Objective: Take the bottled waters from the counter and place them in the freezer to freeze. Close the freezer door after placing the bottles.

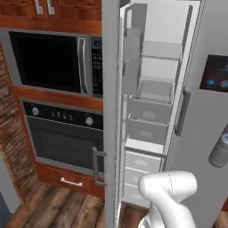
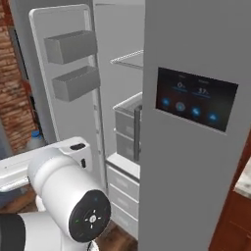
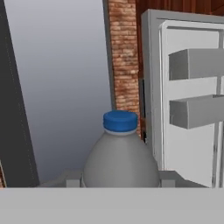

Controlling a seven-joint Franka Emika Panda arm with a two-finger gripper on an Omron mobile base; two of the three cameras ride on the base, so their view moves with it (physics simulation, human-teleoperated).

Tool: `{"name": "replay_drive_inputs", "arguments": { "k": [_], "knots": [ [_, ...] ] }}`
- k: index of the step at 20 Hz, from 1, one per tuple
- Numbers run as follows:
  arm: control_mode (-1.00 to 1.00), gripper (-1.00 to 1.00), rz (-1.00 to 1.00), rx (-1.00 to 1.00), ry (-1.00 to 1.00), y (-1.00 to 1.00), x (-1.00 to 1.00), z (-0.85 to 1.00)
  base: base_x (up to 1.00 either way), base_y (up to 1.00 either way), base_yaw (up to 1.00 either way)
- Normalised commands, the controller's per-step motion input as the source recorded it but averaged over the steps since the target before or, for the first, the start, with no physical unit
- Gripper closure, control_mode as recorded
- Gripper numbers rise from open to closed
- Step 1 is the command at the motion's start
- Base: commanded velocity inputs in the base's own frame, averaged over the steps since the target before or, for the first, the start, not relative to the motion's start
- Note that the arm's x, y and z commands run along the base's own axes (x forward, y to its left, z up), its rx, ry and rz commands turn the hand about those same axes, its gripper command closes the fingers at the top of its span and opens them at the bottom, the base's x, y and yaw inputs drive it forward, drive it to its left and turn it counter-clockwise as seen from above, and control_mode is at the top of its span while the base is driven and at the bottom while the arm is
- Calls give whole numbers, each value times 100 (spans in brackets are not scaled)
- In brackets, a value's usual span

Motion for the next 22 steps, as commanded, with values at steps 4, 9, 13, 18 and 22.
{"name": "replay_drive_inputs", "arguments": {
  "k": [4, 9, 13, 18, 22],
  "knots": [
    [100, 100, 0, 0, 0, 0, 0, 0, 6, 0, -37],
    [100, 100, 0, 0, 0, 0, 0, 0, 27, -1, -46],
    [100, 100, 0, 0, 0, 0, 0, 0, 33, 17, -26],
    [100, 100, 0, 0, 0, 0, 0, 0, 52, 5, -10],
    [100, 100, 0, 0, 0, 0, 0, 0, 51, 15, -10]
  ]
}}
